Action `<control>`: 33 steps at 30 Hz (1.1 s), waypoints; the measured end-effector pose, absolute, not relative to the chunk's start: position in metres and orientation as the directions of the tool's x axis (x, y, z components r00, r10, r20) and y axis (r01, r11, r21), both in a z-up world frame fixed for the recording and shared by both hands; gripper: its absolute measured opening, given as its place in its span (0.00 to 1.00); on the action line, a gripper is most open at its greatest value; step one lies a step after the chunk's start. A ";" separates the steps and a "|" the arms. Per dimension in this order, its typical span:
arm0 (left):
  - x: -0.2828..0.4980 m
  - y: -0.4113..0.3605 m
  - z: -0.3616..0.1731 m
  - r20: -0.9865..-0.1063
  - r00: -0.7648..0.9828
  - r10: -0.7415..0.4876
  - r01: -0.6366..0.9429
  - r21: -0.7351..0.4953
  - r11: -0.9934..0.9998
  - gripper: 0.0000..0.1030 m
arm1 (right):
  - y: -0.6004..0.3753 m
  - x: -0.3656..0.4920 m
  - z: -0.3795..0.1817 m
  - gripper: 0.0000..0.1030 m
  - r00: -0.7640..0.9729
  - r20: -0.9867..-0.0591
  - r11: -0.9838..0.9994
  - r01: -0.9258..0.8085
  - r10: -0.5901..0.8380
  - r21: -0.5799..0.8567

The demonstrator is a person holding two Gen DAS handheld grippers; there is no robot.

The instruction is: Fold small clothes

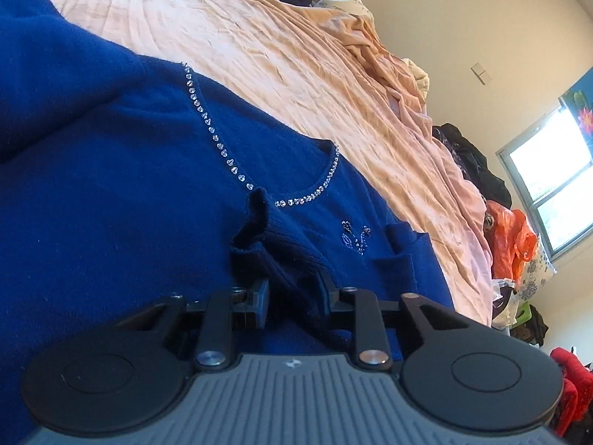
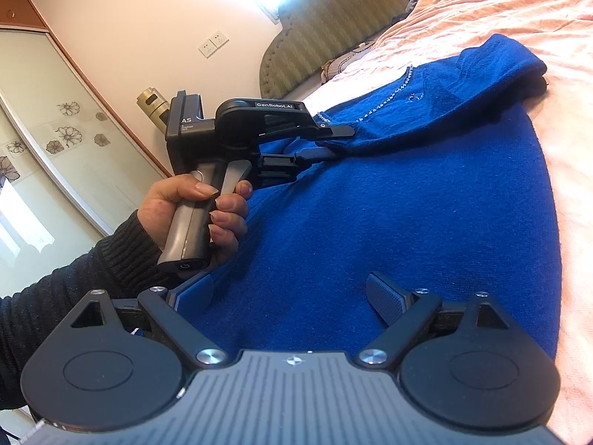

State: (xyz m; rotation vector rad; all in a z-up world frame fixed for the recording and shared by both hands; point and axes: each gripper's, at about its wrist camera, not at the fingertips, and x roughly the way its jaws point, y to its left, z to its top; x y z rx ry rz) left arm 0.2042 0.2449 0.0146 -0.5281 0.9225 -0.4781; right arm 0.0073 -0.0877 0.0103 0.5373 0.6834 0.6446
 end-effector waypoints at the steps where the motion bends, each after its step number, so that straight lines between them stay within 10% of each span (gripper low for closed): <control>1: 0.204 0.246 0.014 -0.612 0.522 -0.594 0.159 -0.614 0.773 0.25 | -0.088 0.007 0.010 0.89 0.600 -0.401 0.681 -0.360 0.692 0.637; 4: 0.199 0.245 0.018 -0.590 0.559 -0.582 0.171 -0.605 0.778 0.07 | -0.087 0.007 0.010 0.89 0.601 -0.402 0.683 -0.360 0.690 0.635; 17: 0.156 0.305 0.104 -0.358 0.799 -0.483 0.296 -0.465 0.834 0.04 | -0.085 0.009 0.011 0.89 0.602 -0.405 0.686 -0.360 0.689 0.632; 24: 0.168 0.358 0.029 -0.554 0.752 -0.357 0.087 -0.454 0.887 0.04 | -0.082 0.021 0.025 0.83 0.587 -0.454 0.712 -0.335 0.670 0.617; 33: 0.168 0.378 0.008 -0.530 0.760 -0.375 0.019 -0.559 0.829 0.05 | -0.113 0.155 0.089 0.85 0.792 -0.423 0.836 -0.189 0.440 0.515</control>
